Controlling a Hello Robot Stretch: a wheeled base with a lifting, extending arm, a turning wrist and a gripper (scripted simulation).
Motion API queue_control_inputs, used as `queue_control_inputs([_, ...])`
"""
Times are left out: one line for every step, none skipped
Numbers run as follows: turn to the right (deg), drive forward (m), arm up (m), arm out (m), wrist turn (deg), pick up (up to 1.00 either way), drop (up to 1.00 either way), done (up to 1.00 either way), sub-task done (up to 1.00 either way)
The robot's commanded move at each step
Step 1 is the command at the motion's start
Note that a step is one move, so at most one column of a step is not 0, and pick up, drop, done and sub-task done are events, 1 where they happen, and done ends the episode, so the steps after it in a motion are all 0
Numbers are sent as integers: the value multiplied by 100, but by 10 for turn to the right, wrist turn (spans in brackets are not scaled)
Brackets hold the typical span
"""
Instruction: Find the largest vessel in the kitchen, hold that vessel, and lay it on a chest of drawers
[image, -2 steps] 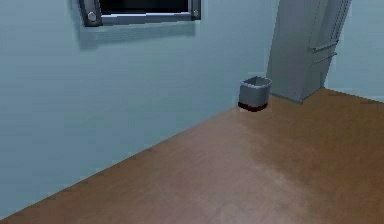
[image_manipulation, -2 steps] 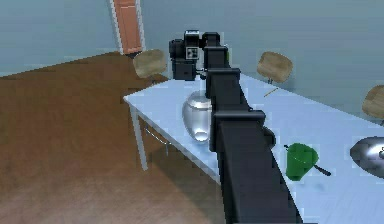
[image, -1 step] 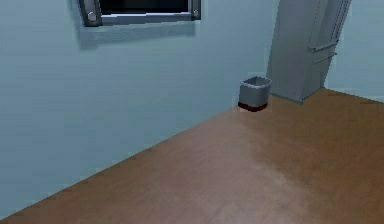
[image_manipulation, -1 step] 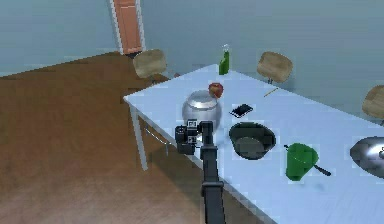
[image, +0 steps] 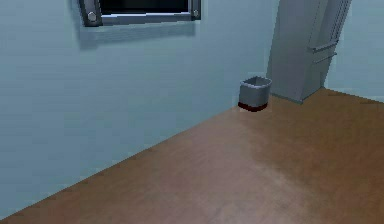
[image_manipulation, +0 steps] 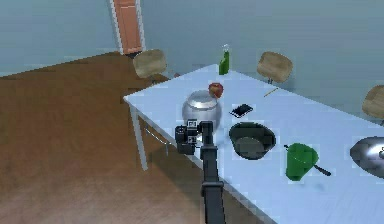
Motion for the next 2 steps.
queue_control_inputs([0,0,10,0,0,0,0,0,0])
queue_control_inputs([0,0,18,0,0,0,0,0,0])
